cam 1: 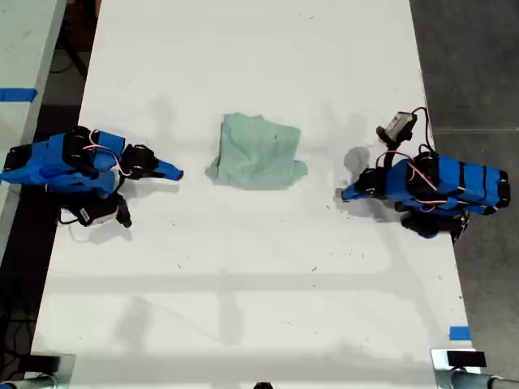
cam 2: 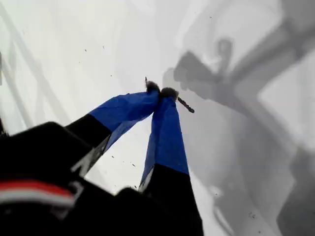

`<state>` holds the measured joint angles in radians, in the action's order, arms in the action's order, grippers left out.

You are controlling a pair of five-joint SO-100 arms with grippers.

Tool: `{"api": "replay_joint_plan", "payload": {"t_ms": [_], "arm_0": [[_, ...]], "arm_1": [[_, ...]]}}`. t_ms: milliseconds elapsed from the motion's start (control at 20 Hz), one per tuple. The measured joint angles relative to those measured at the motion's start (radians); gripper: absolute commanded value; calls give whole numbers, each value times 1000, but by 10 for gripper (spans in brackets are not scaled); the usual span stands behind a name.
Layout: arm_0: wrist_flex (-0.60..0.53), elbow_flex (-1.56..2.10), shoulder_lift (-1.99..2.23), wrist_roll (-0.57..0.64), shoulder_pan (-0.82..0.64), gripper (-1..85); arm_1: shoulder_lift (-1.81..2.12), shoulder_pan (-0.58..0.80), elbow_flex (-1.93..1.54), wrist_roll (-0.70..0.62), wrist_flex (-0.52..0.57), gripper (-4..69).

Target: Fold t shirt

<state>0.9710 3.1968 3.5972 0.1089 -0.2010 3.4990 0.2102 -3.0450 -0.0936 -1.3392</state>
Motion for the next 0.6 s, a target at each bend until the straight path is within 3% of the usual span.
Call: {"api": "replay_joint_plan", "payload": {"t_ms": [300, 400, 600], "arm_0": [[0, 0, 0, 0, 0, -1], [0, 0, 0, 0, 0, -1], [11, 18, 0, -48, -25, 117]], "arm_1": [[0, 5, 0, 3, 0, 10], [2, 6, 0, 15, -3, 56], [2, 25, 0, 133, -32, 125]]}}
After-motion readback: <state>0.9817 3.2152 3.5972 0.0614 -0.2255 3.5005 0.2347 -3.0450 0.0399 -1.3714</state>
